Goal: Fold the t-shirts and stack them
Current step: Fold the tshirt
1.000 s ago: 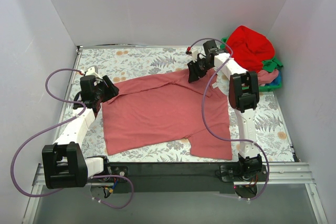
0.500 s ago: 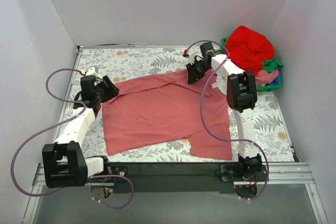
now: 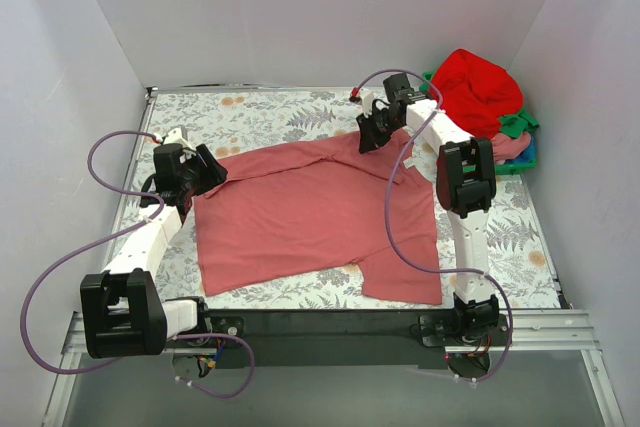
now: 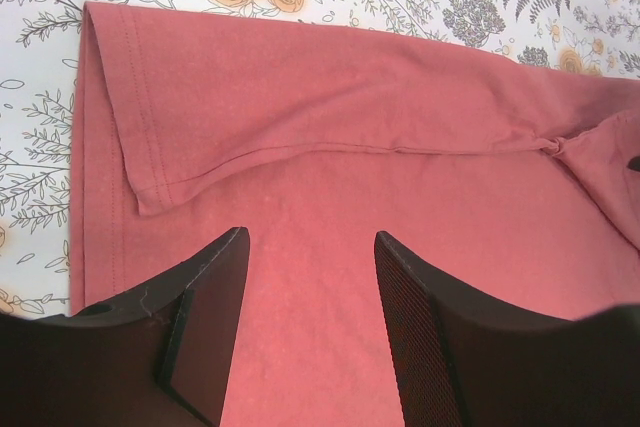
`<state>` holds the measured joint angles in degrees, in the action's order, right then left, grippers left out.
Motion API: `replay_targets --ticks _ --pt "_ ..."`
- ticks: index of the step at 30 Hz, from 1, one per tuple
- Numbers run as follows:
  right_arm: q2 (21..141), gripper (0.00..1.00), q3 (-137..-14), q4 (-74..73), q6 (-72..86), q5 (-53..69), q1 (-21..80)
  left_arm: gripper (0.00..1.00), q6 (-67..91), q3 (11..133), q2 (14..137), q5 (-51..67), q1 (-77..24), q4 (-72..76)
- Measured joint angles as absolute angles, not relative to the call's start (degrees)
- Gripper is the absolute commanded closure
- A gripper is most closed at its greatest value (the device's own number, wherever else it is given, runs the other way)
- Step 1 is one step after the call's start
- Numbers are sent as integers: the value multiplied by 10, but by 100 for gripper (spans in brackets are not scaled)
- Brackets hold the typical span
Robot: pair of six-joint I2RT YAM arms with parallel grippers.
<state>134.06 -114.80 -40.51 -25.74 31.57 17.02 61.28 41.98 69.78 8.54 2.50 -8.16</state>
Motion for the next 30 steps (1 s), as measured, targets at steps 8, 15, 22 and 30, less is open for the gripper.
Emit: replay_targets --ticks 8,15,22,30 --pt "1306 90 -1098 -405 -277 336 171 48 613 420 698 86 25 -81" --pt "1247 91 -998 -406 -329 361 193 48 613 420 698 86 25 -81" --pt "1179 60 -919 -407 -397 335 278 48 613 419 698 86 25 -82" --pt "1176 50 -917 -411 -420 292 301 48 616 417 698 85 25 -82"
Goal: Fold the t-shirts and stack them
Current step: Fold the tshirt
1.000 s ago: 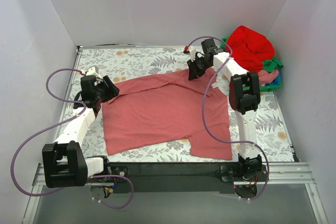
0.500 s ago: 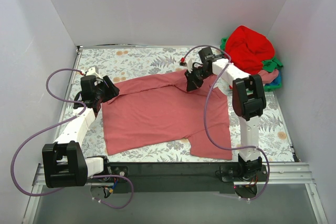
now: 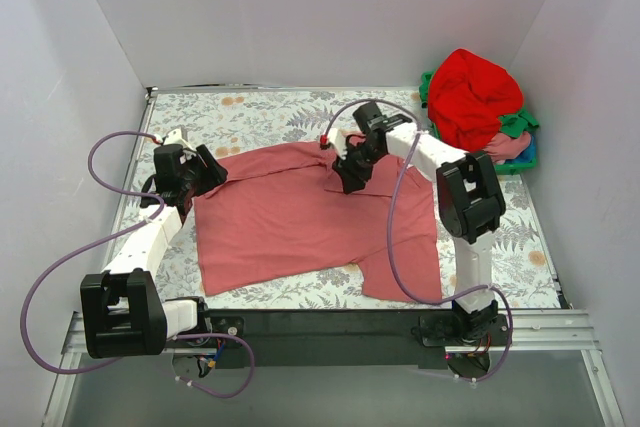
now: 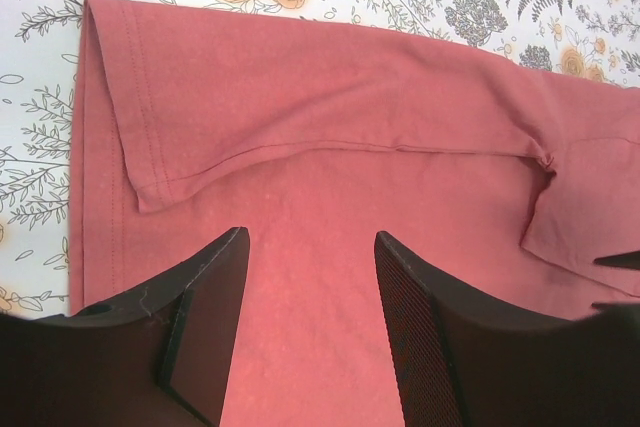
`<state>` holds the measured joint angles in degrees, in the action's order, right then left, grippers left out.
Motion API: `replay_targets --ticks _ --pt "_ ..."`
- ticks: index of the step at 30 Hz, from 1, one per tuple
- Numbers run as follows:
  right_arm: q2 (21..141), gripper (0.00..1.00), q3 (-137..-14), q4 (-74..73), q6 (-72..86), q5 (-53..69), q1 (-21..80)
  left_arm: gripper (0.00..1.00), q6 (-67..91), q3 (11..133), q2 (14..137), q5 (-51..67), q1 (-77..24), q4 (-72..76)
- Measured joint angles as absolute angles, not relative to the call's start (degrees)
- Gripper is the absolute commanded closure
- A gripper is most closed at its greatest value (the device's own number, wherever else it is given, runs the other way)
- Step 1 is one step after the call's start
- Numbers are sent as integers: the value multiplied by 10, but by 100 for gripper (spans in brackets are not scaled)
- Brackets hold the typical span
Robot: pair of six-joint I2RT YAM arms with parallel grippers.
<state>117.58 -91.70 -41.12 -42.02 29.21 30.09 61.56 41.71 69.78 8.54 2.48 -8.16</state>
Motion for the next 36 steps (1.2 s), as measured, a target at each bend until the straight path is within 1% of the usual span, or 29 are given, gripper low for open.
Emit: replay_targets --ticks 3,6,10,14,19,20,29,36 --pt "1178 50 -950 -421 -396 290 253 47 621 417 699 83 24 -82" --pt "1199 50 -1034 -422 -349 293 190 47 635 417 705 75 25 -81" --pt "1261 50 -1165 -403 -277 281 113 49 666 419 737 72 40 -82" --pt "1329 50 -1236 -397 -223 252 86 51 702 434 787 70 80 -89" --pt "1390 50 -1247 -396 -187 228 93 53 730 474 856 68 108 -96" --pt "1396 50 -1247 -396 -183 227 95 58 733 486 872 69 108 -96" --pt "1396 50 -1225 -372 -171 227 91 61 741 601 1007 42 108 -121" --pt "1396 50 -1216 -368 -166 227 84 60 741 619 1020 23 108 -158"
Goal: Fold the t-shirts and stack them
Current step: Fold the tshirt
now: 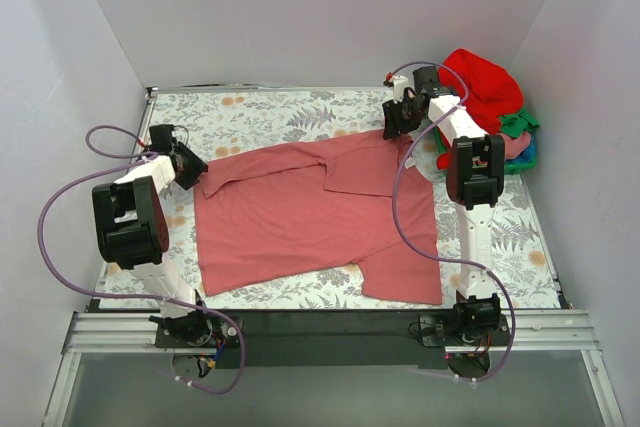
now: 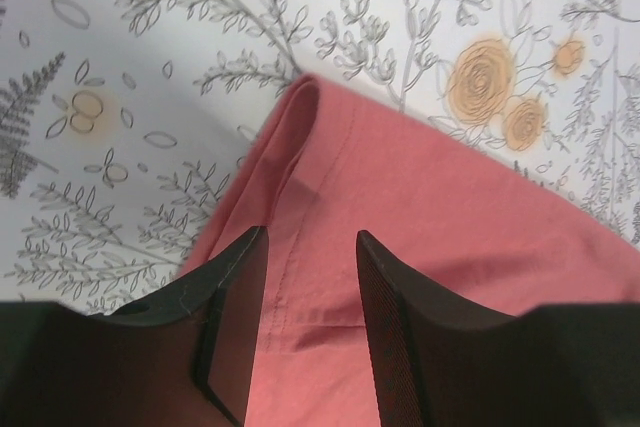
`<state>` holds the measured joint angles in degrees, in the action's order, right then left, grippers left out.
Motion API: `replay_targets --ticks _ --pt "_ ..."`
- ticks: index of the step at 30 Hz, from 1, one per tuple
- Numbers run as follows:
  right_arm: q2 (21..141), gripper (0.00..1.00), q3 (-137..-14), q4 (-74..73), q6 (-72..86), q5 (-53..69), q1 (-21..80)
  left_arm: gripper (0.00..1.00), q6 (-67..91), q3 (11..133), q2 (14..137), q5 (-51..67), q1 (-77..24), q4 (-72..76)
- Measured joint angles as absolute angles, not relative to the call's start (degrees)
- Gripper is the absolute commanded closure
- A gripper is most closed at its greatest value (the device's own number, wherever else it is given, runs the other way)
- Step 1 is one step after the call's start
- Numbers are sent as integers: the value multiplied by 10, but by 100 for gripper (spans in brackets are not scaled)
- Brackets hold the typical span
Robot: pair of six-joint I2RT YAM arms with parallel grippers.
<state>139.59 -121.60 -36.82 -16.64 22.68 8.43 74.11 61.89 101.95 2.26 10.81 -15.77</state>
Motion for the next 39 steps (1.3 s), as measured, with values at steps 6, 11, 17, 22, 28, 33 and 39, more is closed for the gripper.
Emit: replay_targets --ticks 6,11,17,22,28,33,39 --pt "1395 50 -1216 -360 -166 227 82 60 759 617 1018 19 108 -215" --pt "1395 50 -1216 -359 -164 227 82 61 772 597 989 19 108 -238" --pt "1395 50 -1213 -358 -162 227 82 64 787 582 956 22 108 -250" --pt "1395 50 -1212 -358 -162 227 82 68 793 575 954 28 108 -255" --pt "1394 50 -1210 -357 -162 227 82 70 795 575 955 37 108 -254" --pt "1394 50 -1209 -357 -162 227 82 70 795 575 965 39 108 -253" --pt "1394 50 -1209 -356 -162 227 81 70 794 575 975 38 108 -253"
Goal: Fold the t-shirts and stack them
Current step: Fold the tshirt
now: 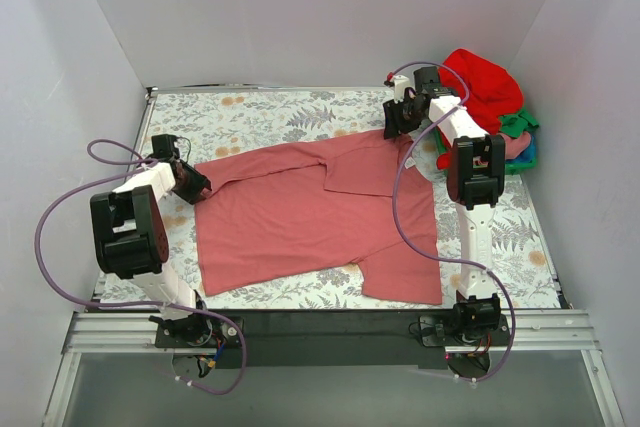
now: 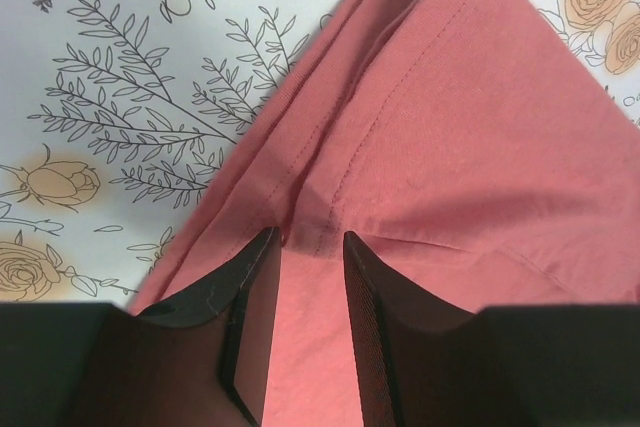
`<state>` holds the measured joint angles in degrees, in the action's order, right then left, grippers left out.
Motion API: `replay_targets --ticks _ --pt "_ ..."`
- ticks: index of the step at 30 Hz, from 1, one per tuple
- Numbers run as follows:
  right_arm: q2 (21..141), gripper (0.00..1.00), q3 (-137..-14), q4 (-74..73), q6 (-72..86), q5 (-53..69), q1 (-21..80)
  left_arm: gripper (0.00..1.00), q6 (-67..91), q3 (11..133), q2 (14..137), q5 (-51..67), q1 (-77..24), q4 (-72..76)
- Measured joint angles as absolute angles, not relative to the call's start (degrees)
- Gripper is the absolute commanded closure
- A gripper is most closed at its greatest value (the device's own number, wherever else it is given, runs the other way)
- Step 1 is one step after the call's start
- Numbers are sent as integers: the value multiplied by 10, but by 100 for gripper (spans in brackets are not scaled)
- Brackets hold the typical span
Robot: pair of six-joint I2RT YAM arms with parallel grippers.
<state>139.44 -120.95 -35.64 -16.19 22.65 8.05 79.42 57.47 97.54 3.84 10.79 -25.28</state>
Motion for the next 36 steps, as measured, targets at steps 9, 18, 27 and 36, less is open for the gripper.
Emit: replay_targets --ticks 9,18,27,36 --pt "1394 50 -1209 -356 -162 226 79 88 791 575 991 38 108 -250" --pt "1394 50 -1209 -356 -162 223 79 94 784 575 991 32 108 -251" --pt "1394 50 -1222 -353 -147 206 73 94 778 575 989 27 108 -252" --pt "1394 50 -1226 -341 -135 185 69 94 771 579 989 29 108 -253"
